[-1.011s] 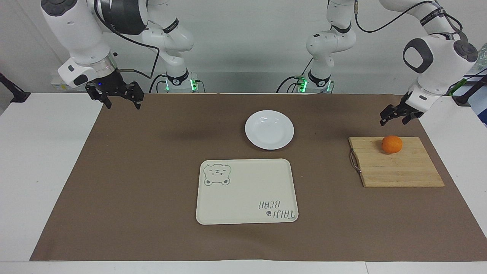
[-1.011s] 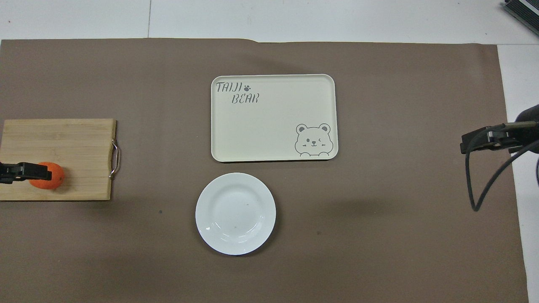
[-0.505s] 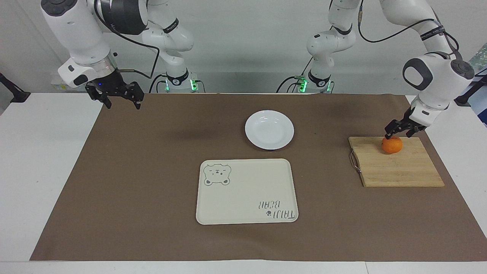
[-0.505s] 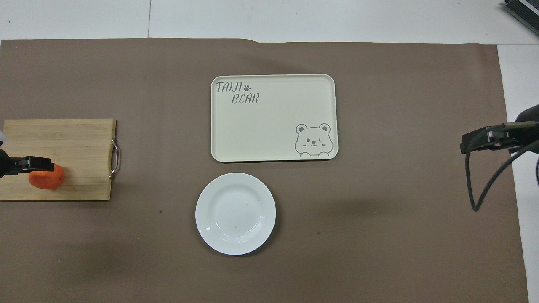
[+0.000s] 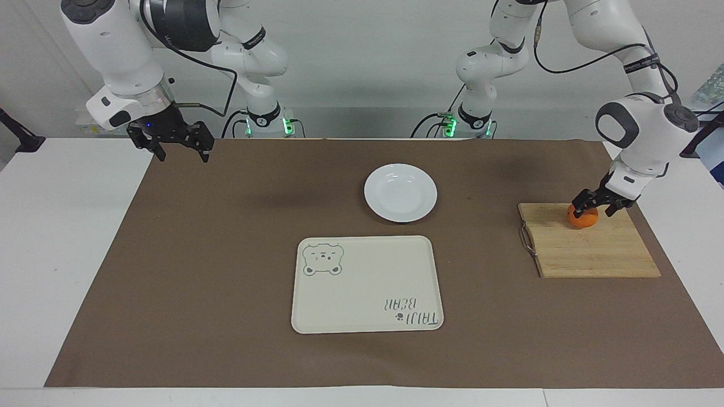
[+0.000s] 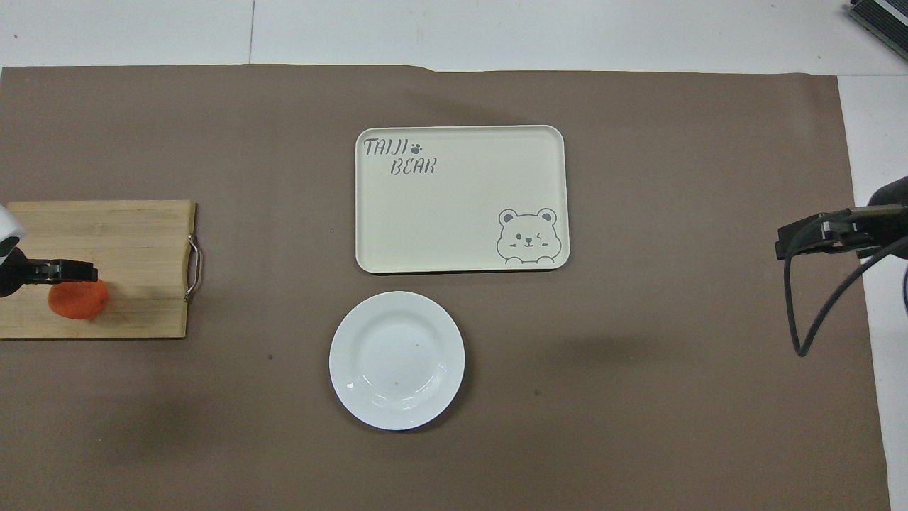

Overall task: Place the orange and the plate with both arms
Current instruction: 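Lift the orange off the cutting board with the left gripper, then carry the orange with the left gripper and lower it onto the plate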

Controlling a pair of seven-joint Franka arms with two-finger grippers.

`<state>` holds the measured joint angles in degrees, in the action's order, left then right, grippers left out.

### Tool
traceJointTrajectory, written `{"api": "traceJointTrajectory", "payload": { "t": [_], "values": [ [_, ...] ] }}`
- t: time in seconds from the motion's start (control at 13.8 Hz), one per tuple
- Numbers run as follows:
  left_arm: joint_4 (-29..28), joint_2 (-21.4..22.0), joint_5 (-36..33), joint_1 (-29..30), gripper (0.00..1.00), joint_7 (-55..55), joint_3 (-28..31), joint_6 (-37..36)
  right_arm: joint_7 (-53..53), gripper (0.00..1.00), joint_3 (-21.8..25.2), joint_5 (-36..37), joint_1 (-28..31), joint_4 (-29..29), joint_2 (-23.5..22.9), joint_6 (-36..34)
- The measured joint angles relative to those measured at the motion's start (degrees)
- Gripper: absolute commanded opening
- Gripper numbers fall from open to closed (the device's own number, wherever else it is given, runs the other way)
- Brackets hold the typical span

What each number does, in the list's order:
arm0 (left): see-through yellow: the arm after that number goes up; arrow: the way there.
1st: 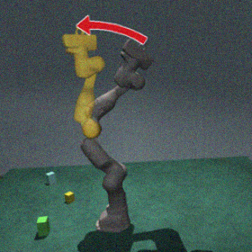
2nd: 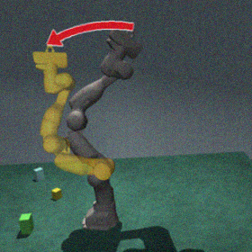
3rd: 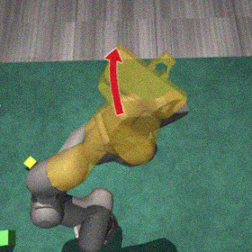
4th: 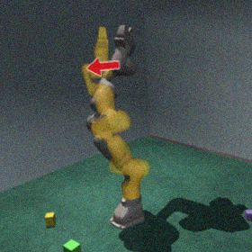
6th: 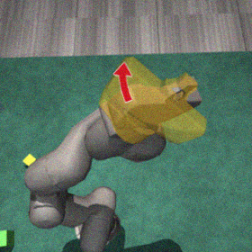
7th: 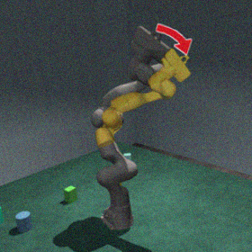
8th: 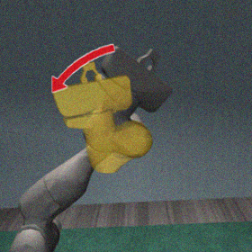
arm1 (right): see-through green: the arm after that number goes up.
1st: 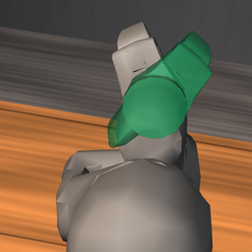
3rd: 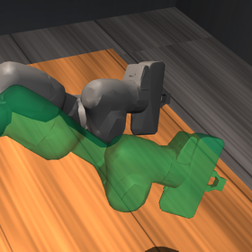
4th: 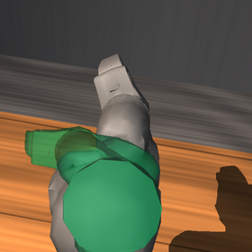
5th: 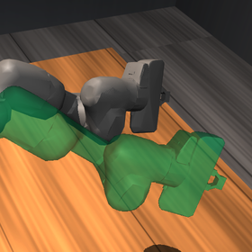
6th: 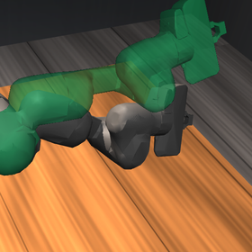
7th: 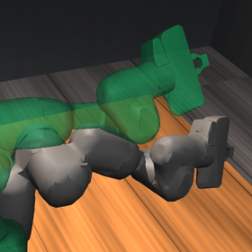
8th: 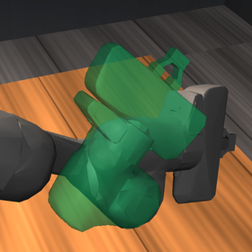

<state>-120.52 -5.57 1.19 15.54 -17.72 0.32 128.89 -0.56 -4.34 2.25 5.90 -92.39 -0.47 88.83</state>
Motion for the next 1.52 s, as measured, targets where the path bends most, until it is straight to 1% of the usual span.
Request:
{"api": "traceJointTrajectory", "payload": {
  "t": [0.43,1.3,1.37,1.44,1.52],
  "values": [
    [-1.0,-2.5,0.0,1.3,1.00,-0.6,0.0,0.8,0.0,1.00,0.0,0.0,0.0,0.0,0.0,0.0],
    [-1.5,-2.5,0.0,1.3,1.00,-0.6,-0.2,1.0,0.0,1.00,0.0,0.0,0.0,0.0,0.0,0.0],
    [-1.5,-2.5,0.0,1.3,0.90,-0.6,-0.2,0.9,0.0,1.00,0.0,0.0,0.0,0.0,0.0,0.0],
    [-1.5,-2.5,0.0,1.3,0.70,-0.6,-0.2,0.9,0.0,1.00,0.0,0.0,0.0,0.0,0.0,0.0],
    [-1.5,-2.5,0.0,1.3,0.53,-0.6,-0.2,0.9,0.0,1.00,0.0,0.0,0.0,0.0,0.0,0.0]
  ]
}}
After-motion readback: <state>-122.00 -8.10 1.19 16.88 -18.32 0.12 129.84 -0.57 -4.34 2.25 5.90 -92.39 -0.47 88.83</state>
